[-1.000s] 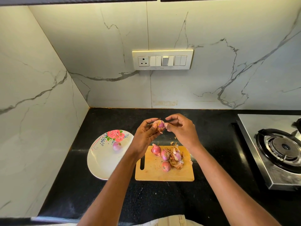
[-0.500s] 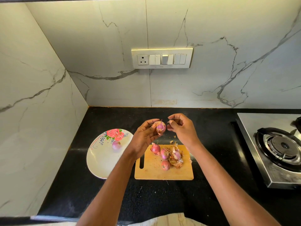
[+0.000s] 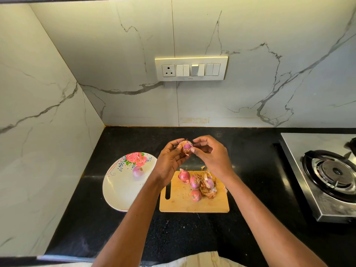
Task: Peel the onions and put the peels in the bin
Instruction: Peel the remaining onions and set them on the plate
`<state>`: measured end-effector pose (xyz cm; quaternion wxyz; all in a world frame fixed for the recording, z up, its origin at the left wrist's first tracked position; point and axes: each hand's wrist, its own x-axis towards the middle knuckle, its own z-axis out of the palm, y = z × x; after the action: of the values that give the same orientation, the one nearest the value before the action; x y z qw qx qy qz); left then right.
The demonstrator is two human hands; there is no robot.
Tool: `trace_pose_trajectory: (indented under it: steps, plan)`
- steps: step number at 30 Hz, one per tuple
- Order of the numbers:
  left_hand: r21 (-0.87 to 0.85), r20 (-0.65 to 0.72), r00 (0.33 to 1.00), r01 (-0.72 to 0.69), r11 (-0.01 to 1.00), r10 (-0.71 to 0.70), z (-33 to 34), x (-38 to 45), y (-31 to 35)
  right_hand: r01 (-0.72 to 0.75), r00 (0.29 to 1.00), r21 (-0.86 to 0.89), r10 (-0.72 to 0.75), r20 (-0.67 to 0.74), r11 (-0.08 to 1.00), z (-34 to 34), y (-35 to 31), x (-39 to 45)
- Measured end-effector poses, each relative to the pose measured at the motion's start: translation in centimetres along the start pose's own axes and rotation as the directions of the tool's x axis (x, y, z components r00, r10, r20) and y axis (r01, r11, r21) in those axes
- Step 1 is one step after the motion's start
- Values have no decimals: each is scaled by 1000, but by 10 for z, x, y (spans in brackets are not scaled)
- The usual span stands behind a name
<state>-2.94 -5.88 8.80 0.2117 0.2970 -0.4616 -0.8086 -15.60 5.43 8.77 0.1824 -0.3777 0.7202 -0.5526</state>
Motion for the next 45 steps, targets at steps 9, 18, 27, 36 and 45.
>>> trace_pose_trajectory:
  steps: [9, 18, 27, 36, 45]
  plan:
    - [21, -1, 1000, -2, 1000, 2, -4, 1, 2, -30, 998, 78, 25, 61, 997, -4, 2, 5]
    - [74, 24, 1000, -12, 997, 11, 2, 0, -3, -56, 997, 47, 54, 48, 997, 0, 5, 5]
    - [142, 31, 999, -44, 989, 39, 4, 0, -6, -184, 982, 221, 189, -2, 958, 6, 12, 2]
    - [183, 32, 998, -64, 981, 59, 1, -2, -8, -96, 994, 95, 91, 53, 991, 5, 17, -2]
    - [270, 89, 993, -95, 958, 74, -1, -3, -11, -31, 995, -142, 17, -97, 989, 11, 20, 0]
